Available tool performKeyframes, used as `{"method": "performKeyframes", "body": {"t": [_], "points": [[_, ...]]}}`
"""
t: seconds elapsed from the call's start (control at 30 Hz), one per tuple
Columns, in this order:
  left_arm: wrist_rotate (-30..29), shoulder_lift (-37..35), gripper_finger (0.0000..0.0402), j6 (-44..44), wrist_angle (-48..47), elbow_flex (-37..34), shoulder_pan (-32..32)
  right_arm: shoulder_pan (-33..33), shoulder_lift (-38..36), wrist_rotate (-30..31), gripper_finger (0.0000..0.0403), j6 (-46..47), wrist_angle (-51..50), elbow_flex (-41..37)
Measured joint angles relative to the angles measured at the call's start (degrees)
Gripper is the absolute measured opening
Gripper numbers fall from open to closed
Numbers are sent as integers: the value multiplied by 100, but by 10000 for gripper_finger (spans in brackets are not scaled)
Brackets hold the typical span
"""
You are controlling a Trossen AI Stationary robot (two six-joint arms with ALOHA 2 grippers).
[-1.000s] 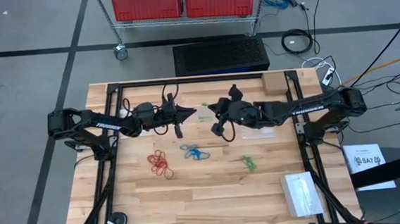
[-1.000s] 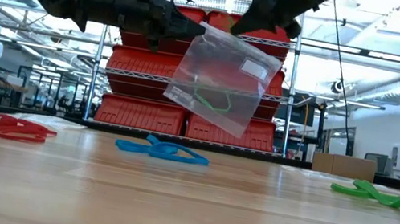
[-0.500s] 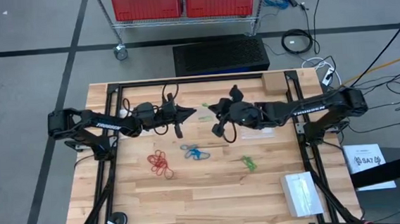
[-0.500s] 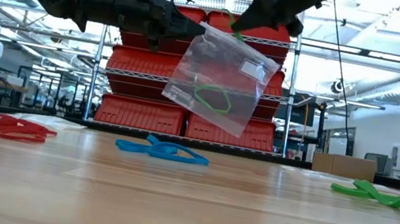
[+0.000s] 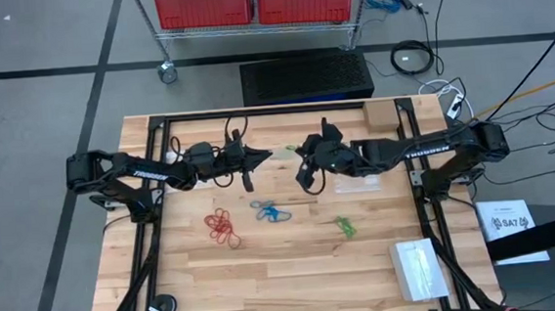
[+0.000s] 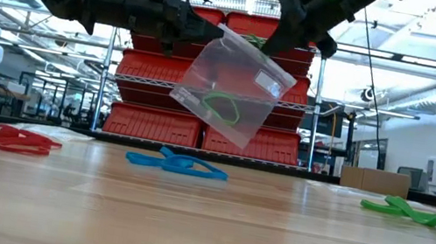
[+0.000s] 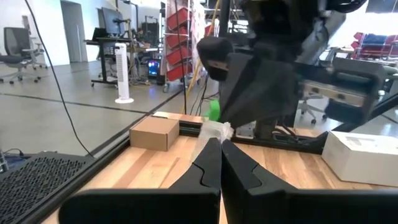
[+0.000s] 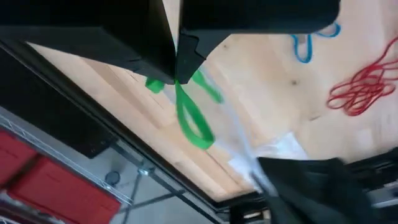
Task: Sort rubber bands
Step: Put the green rubber band into the center transparent zip bag
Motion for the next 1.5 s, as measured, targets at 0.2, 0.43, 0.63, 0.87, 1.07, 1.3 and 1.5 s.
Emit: {"method": "performKeyframes", "body": {"t": [0.2,0.43,0.63,0.87,1.07,1.3,1.5], "points": [[0,0,0,0,2,0,0,-251,0,-1027,11,7,-43,0],[0,0,0,-9,4,0,0,-317,0,-1315,61,-46,-37,0],[0,0,0,-13,4,0,0,-312,0,-1317,101,-127,178,0],[0,0,0,-22,4,0,0,-319,0,-1317,126,-382,130,350],[0,0,0,-24,4,0,0,-317,0,-1308,153,-642,-639,1036],[0,0,0,-24,2,0,-1,-246,-95,-1040,165,-509,-2331,1587],[0,0,0,-22,2,-22,-4,-103,-422,-990,161,182,-3824,1398]]}}
